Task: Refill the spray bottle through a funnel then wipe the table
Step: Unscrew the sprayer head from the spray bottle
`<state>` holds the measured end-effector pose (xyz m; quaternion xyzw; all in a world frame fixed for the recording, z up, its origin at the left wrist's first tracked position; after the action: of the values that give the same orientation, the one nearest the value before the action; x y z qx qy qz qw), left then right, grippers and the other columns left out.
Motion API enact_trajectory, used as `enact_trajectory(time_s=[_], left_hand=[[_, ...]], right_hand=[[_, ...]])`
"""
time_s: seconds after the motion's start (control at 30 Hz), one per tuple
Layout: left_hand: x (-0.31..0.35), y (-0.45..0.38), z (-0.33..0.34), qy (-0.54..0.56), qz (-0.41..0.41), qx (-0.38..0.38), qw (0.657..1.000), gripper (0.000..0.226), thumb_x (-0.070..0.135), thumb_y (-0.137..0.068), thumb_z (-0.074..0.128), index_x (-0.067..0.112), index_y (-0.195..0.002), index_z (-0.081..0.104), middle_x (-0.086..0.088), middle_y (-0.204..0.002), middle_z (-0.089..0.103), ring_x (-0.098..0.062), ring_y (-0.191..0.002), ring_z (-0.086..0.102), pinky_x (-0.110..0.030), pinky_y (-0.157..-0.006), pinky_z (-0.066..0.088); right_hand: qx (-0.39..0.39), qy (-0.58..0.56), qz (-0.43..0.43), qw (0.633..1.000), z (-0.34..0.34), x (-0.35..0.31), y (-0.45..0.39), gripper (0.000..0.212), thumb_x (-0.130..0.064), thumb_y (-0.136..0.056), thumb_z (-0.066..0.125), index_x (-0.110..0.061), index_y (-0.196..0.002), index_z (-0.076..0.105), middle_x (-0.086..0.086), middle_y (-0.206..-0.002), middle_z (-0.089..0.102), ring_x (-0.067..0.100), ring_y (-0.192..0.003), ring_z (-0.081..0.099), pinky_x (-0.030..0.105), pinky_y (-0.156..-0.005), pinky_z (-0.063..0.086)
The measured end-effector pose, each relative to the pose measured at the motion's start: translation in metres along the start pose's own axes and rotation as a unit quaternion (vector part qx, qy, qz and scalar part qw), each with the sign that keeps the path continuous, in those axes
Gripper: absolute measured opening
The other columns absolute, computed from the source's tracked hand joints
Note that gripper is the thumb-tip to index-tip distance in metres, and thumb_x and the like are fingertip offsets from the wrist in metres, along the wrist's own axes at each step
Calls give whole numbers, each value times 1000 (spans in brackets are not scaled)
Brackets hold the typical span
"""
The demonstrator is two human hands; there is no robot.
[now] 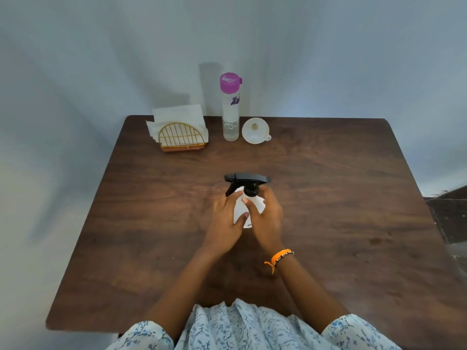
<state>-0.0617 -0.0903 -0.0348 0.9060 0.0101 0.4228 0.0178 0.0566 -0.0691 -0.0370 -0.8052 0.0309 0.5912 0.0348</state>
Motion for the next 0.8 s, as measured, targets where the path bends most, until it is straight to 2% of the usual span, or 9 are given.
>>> enact_trajectory(time_s=[0.1,0.2,0.27,0.33,0.47,0.53,0.6,0.67,0.8], left_hand=[[-4,0,7,2,-10,-20,1000,61,12,-87,57,21,-141,30,5,-150,28,-14,-137,21,-22,-105,25],[-9,-1,11,10,-3,-25,1000,66,12,-85,60,21,-142,29,4,-150,27,-11,-138,20,-38,-107,37],[-10,-2,13,14,3,-25,1000,67,13,-83,62,21,-141,29,5,-150,27,-10,-138,19,-42,-106,38],[-10,-4,14,2,6,-21,1000,67,15,-83,63,21,-140,30,4,-149,29,-13,-138,21,-43,-108,34],[-17,-13,23,-22,-7,-38,999,75,23,-81,66,15,-143,24,0,-150,27,-20,-139,23,-49,-112,25],[-17,-16,28,-40,-2,-46,998,75,25,-84,63,12,-144,21,-2,-152,24,-21,-141,20,-49,-114,20],[-17,-16,30,-54,1,-47,997,72,24,-88,58,11,-146,16,-2,-154,19,-20,-143,14,-47,-117,11],[-17,-16,29,-56,2,-51,997,70,25,-91,54,11,-146,13,-1,-154,16,-18,-144,10,-46,-118,5],[-20,-17,33,-38,10,-69,997,70,32,-91,51,17,-146,11,2,-155,14,-16,-144,8,-48,-116,-1]], right_hand=[[-9,27,-1,1000,3,1,3,24,-23,-84,64,-24,-106,55,-10,-104,64,8,-100,57,13,-80,39],[-11,40,2,999,1,3,2,27,-26,-83,66,-21,-107,56,-8,-106,64,9,-102,57,22,-84,42],[-14,37,11,999,-1,2,2,29,-27,-82,68,-20,-107,56,-6,-107,64,10,-104,56,24,-87,44],[-9,14,23,1000,-5,-2,1,31,-26,-79,71,-21,-105,56,-6,-106,64,8,-103,56,23,-86,45],[12,-12,18,1000,-11,-21,-3,42,-26,-72,78,-24,-106,53,-8,-104,61,5,-99,56,10,-79,41],[21,-4,17,1000,-10,-26,-4,45,-27,-70,79,-21,-106,53,-5,-104,61,8,-98,57,17,-82,45],[30,1,27,999,-9,-25,-4,44,-30,-69,80,-21,-104,54,-4,-103,61,11,-97,56,31,-86,49],[39,14,36,998,-11,-22,-4,44,-35,-68,80,-23,-102,55,-9,-99,59,11,-98,54,41,-90,47],[53,54,35,997,-19,-23,-2,41,-36,-70,78,-23,-105,59,-28,-91,46,4,-102,43,45,-101,36]])
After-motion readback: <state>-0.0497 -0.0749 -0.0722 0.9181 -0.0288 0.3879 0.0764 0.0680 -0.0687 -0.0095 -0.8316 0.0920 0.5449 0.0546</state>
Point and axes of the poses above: each hand's wrist, its own y-axis away from the middle knuckle, its own z-axis out of the palm, x = y × z, the point moved 10 cm from there along -y, towards the middle knuckle
